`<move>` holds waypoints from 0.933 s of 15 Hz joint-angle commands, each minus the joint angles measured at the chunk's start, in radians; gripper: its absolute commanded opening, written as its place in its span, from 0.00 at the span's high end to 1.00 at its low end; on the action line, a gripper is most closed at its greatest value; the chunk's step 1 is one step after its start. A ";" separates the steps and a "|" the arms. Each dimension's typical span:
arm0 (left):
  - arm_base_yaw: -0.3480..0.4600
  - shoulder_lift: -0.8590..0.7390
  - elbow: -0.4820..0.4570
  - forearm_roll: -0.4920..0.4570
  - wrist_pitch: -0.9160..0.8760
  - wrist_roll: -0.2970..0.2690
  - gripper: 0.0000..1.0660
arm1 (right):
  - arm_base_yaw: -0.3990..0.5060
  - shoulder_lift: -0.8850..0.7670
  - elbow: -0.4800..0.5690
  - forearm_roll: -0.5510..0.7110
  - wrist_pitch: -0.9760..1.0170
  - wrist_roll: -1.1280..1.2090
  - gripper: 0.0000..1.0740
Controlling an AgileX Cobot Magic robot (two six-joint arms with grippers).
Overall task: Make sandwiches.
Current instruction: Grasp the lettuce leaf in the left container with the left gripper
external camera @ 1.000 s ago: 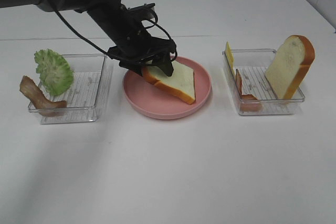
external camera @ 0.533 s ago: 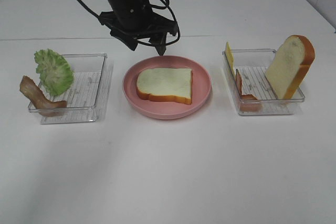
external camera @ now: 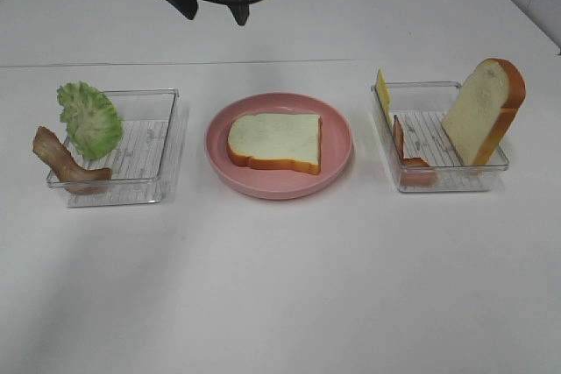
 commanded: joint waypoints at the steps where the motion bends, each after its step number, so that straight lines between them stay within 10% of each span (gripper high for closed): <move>1: 0.071 -0.051 0.000 -0.033 0.076 -0.013 0.36 | -0.006 -0.015 0.004 0.004 -0.007 -0.011 0.36; 14: 0.380 -0.162 0.346 0.009 0.058 0.014 0.37 | -0.006 -0.015 0.004 0.004 -0.007 -0.011 0.36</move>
